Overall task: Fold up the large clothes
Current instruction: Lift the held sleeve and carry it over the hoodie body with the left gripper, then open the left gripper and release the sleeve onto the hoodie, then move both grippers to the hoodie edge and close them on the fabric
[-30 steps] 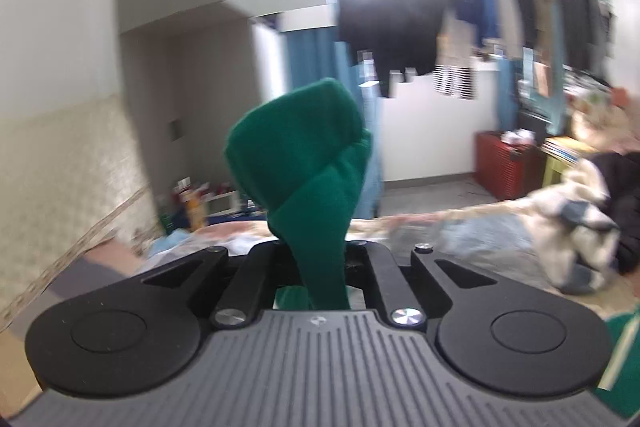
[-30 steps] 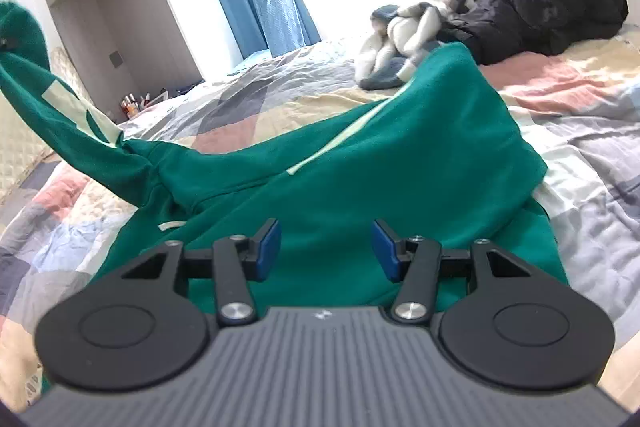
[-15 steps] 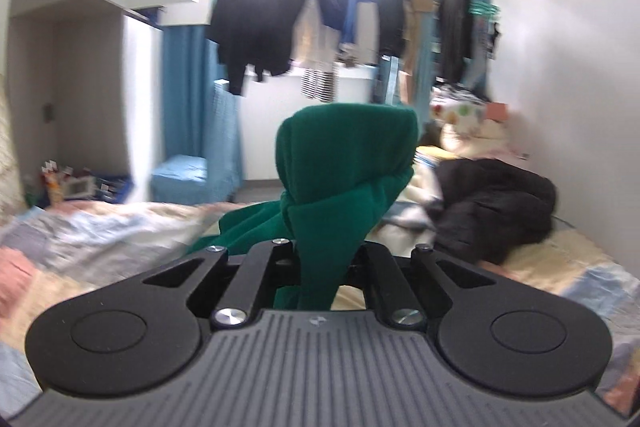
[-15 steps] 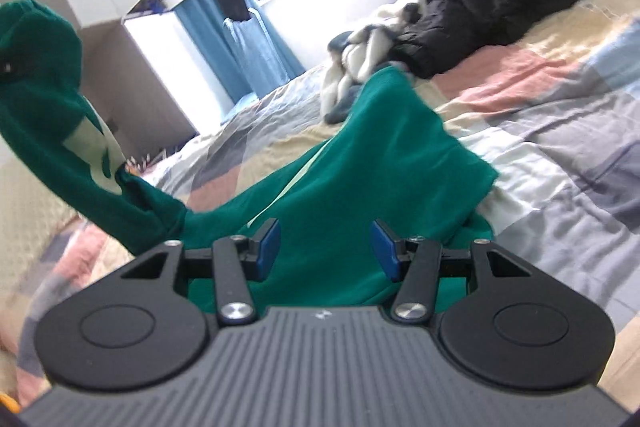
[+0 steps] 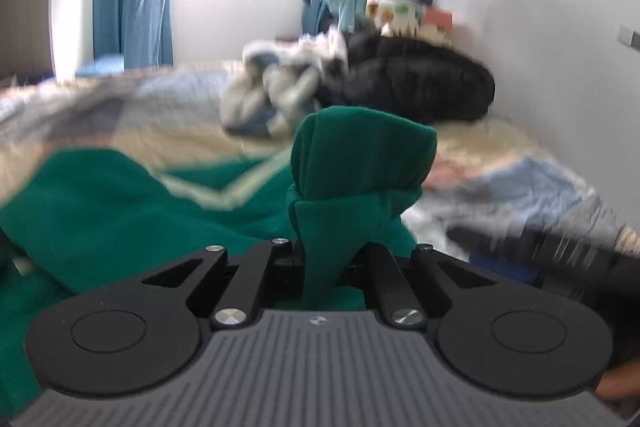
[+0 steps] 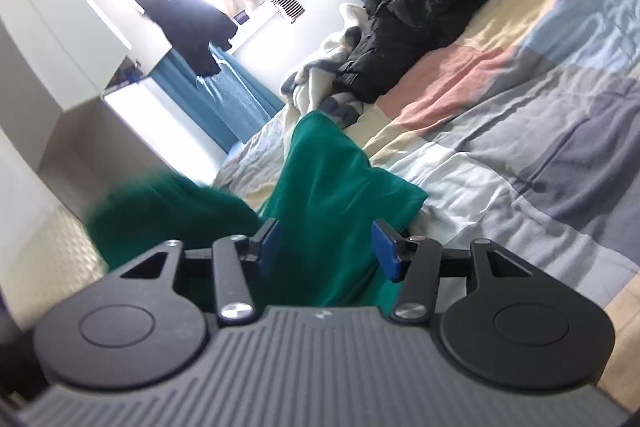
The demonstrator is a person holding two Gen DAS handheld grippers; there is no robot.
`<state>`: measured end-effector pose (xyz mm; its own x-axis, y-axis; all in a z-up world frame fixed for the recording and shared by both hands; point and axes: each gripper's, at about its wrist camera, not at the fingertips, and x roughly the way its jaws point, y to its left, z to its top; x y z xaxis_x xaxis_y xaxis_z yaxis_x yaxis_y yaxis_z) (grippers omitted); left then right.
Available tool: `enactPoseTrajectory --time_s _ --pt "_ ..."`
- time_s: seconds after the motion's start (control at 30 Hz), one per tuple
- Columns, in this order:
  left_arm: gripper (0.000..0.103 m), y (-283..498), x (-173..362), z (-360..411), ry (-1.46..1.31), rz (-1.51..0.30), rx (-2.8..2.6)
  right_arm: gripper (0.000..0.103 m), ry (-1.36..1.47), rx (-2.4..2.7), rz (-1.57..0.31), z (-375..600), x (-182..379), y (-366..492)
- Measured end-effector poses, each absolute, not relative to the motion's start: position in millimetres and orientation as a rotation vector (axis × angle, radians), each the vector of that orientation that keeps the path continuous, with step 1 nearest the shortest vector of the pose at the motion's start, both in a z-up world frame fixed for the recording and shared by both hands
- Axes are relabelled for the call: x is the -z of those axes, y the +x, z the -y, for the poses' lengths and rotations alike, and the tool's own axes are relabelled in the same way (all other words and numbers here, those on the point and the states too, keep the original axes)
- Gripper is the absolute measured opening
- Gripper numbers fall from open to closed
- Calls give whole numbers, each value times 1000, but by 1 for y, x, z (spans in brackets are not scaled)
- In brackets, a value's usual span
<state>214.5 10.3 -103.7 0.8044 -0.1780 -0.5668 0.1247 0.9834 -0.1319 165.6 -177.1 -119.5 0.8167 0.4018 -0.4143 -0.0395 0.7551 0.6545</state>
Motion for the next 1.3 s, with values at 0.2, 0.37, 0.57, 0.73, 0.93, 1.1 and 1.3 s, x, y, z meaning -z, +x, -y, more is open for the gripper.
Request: enactPoseTrajectory --time_s 0.2,0.37,0.57,0.73,0.93,1.1,1.3 --pt "8 219 151 1 -60 -706 148 54 735 -233 -561 188 122 168" --pt "25 218 126 -15 -56 -748 156 54 722 -247 -571 183 123 168" --pt "60 183 99 -39 -136 -740 239 54 675 -261 -570 176 120 166" --pt "62 171 93 -66 -211 -709 264 60 639 -274 -599 168 122 165" --pt "64 171 105 -100 -255 -685 207 76 582 -289 -647 152 130 169" --pt "64 177 122 -129 -300 -719 147 76 519 -281 -711 136 137 174" --pt "64 180 133 -153 -294 -724 101 73 379 -257 -795 117 152 181"
